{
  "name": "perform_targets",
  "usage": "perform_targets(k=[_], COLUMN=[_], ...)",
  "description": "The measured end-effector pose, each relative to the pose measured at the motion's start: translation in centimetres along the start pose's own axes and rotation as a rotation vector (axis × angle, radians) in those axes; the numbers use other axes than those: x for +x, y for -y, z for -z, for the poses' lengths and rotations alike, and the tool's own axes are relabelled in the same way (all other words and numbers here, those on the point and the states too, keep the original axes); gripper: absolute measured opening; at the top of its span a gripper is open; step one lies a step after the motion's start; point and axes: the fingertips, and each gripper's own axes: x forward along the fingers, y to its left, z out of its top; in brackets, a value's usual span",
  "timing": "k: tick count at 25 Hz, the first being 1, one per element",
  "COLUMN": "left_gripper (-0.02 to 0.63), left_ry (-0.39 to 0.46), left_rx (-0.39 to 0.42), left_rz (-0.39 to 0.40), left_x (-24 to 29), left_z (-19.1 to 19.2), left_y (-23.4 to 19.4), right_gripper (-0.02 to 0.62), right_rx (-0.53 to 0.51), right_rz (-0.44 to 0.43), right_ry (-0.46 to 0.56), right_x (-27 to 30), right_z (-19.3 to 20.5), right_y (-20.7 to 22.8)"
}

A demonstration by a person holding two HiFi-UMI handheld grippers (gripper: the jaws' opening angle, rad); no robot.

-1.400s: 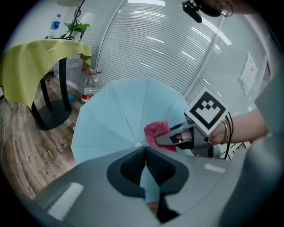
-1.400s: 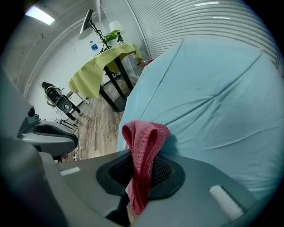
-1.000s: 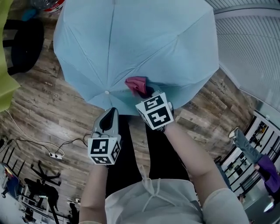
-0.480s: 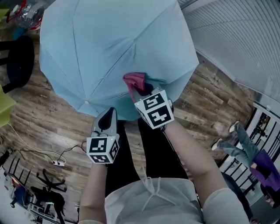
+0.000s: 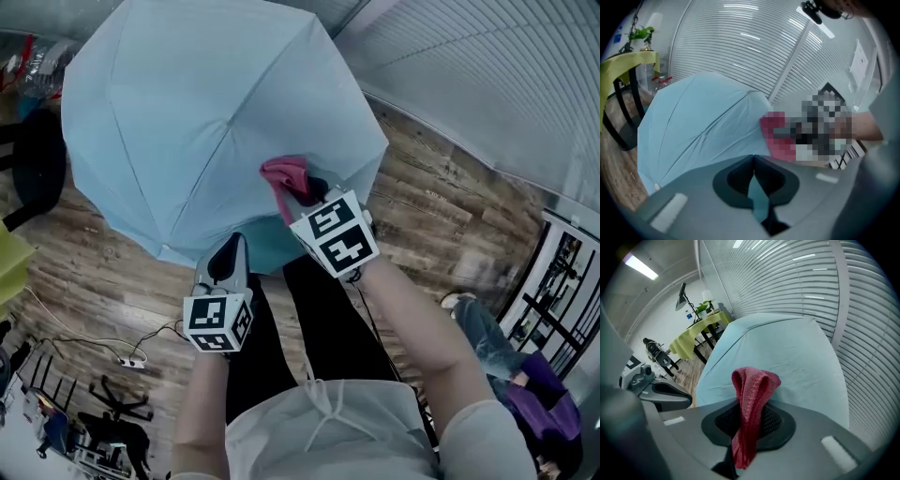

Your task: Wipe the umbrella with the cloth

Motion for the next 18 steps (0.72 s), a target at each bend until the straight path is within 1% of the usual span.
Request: perform_targets(k=[4,9,12,18], left_gripper=[0.006,0.006,0.007,0.006], left_ry=[0.015,0.033,0.025,-0.029], left_rx=[-0.018,-0.037,-0.036,-0.040], left_rz=[-0.015,-0.018,-0.017,-0.027], left_x=[1.5,3.6,4.9,7.0], left_z=[-1.9,-3.8,-3.8,-2.4], left_y=[1.1,3.1,4.6,6.1], right_gripper=[0.063,0.063,0.063,0.062], right_rx=[-0.010,0.033,0.044,0.046], right_rz=[0.004,0.050,0.074,0.110], right_ry=[-0.007,-0.018,-0.034,-0.061], right_x=[-1.3,-2.1,-2.1,-1.2], right_z=[-0.3,0.2,0.9,2.4], right_y=[2.9,7.8,10.5,15.1])
